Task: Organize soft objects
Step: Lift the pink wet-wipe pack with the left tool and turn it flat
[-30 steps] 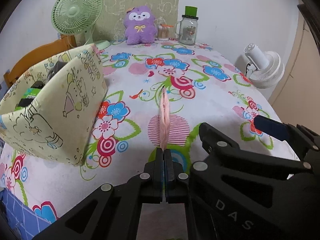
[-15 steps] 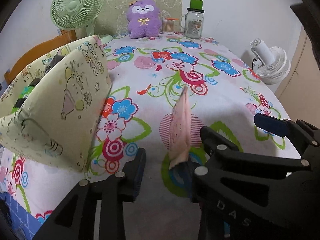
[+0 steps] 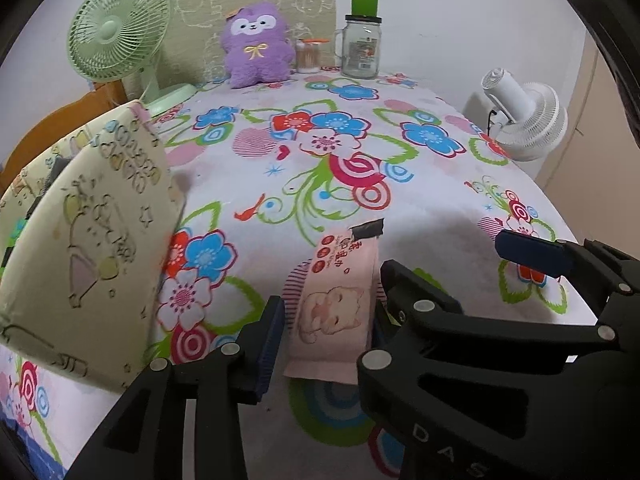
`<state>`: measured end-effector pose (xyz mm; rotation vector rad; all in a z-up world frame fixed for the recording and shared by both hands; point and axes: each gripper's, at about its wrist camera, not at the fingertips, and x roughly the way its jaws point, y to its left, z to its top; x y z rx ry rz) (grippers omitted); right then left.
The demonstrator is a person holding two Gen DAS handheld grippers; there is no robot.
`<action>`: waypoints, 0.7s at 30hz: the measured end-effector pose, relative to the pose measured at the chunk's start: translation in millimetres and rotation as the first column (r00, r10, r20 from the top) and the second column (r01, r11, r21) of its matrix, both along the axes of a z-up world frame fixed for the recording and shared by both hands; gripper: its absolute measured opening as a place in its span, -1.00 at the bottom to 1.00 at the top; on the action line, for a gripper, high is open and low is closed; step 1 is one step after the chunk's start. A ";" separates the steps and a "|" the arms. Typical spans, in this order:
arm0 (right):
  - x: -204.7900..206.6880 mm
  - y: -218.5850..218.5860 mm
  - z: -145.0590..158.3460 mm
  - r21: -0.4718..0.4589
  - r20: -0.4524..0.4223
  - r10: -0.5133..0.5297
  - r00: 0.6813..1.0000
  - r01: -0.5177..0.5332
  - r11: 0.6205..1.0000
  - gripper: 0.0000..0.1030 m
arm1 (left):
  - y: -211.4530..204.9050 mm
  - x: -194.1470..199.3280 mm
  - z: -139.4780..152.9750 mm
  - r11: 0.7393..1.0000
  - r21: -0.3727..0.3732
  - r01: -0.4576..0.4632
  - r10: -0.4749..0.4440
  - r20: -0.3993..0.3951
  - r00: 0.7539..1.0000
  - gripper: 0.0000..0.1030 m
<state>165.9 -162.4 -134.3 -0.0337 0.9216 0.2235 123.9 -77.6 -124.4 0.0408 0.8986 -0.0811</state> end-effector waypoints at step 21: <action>-10.8 -13.7 8.7 0.026 0.026 -0.027 0.999 0.027 0.999 0.67 | -10.4 -14.6 12.8 0.999 0.010 0.032 -0.032 0.047 0.998 -0.39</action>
